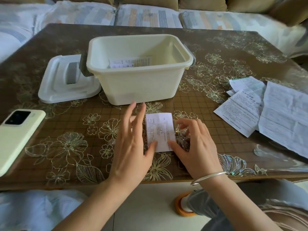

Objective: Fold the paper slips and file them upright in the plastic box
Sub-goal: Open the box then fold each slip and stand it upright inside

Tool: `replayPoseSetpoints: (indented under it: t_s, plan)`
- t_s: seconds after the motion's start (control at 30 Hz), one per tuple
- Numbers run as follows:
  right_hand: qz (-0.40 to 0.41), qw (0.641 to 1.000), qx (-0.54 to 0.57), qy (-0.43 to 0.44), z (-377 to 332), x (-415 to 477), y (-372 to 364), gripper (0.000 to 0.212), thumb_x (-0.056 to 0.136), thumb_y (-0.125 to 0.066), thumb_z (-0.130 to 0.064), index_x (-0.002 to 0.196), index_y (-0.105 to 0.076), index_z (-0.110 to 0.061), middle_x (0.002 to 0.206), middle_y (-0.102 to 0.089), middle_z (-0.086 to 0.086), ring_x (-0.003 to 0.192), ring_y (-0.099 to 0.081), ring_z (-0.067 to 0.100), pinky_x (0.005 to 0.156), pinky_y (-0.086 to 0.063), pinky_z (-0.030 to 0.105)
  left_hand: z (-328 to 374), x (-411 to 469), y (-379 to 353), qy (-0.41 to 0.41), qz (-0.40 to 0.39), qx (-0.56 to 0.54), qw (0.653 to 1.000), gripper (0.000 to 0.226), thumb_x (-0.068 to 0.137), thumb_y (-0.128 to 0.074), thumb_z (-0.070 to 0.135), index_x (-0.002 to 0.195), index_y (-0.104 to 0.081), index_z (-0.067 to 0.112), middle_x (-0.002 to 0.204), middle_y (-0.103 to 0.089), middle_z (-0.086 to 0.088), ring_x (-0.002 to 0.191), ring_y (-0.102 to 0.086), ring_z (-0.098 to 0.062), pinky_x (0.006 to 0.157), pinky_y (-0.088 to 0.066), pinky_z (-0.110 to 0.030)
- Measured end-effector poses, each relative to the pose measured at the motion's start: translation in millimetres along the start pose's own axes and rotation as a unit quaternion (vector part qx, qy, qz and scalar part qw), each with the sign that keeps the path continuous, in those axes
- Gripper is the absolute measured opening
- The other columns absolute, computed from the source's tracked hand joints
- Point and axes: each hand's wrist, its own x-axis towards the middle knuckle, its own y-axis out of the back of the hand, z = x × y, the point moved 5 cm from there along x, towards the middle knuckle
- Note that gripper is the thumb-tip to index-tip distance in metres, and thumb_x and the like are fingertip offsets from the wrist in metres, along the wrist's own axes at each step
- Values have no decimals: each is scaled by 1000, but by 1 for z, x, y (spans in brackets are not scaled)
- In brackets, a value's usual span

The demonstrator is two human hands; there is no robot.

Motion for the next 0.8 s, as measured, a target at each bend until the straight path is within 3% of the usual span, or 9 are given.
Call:
replayPoseSetpoints:
  t_s: [0.1,0.2,0.27,0.4,0.67,0.8]
  plan:
    - [-5,999,-23,45,-4,2,-1,39,77,-74,-26,113,-59,-19,119,-58,-3,107,-53,17,84,-44,25,3,2,-1,-34,0,50,998,60,80,-73,14,136,-52,13,146,-41,-5,137,-38,-20,116,-28,-29]
    - [-25,985,-53,162,-10,2,-5,24,87,-62,-22,110,-68,-22,120,-65,-9,119,-53,17,91,-45,31,3,1,-7,-73,-28,70,994,25,89,-59,17,112,-70,16,120,-64,4,121,-52,-16,105,-41,-37]
    - [-52,977,-46,200,-7,2,-5,28,91,-55,-31,112,-71,-22,119,-67,-10,121,-56,14,92,-46,31,2,0,-6,-73,-49,56,995,29,90,-49,24,106,-73,18,111,-68,7,112,-58,-13,99,-45,-34]
    - [-119,970,-27,211,0,4,-5,46,88,-52,-52,119,-68,-22,126,-64,-10,124,-54,9,95,-49,33,1,0,-2,-89,-91,63,990,35,90,-47,36,112,-71,23,115,-68,11,114,-58,-8,103,-39,-26]
    - [-56,967,-49,245,-9,8,2,32,99,-45,-34,102,-72,-17,107,-73,-4,106,-66,13,78,-57,35,-7,3,5,-99,-154,45,982,57,82,-53,64,124,-64,27,124,-63,16,119,-54,-3,104,-41,-28]
    - [-34,978,-26,204,-13,9,6,30,99,-43,-29,90,-68,-15,80,-68,-6,76,-64,13,58,-53,34,-4,-2,11,-99,-107,35,989,35,87,-54,48,104,-70,21,100,-67,13,96,-59,-10,81,-51,-32]
